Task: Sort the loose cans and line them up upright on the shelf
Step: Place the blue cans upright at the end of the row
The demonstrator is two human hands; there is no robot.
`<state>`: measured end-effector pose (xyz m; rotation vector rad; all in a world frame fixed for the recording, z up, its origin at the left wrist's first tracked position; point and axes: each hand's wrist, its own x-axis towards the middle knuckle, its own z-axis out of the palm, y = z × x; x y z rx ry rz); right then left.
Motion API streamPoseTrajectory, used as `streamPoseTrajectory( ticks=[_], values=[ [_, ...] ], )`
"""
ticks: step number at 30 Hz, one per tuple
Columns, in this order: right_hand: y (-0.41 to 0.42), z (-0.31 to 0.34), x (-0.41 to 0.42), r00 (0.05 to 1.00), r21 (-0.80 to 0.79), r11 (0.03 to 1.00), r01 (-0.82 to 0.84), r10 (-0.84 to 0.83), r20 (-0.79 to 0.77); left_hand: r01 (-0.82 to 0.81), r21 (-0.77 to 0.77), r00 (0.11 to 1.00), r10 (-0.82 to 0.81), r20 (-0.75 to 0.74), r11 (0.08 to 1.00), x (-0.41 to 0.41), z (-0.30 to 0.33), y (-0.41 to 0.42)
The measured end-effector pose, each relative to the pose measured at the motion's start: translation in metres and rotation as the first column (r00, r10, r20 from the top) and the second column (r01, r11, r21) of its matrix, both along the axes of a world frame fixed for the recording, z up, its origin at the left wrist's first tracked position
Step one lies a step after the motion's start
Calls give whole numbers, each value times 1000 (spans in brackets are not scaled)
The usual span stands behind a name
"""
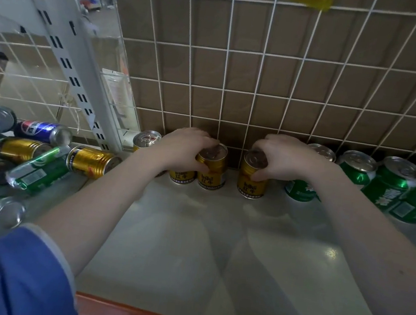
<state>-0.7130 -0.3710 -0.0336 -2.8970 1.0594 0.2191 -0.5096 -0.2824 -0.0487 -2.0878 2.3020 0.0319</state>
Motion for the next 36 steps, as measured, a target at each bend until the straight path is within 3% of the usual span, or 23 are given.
streamPoseTrajectory(
  ticks=[19, 25, 36],
  values=[
    [2, 2, -2, 995, 71, 997, -33, 26, 99, -47, -4, 999, 47, -15, 999, -12, 2, 6],
    [5, 15, -63, 984, -37, 995, 89, -82, 158, -67, -47, 998, 66, -15, 997, -35, 7, 1],
    [13, 7, -155, 922, -73, 940, 334, -310, 230, 15, -73, 997, -20, -68, 997, -85, 5, -13]
  ],
)
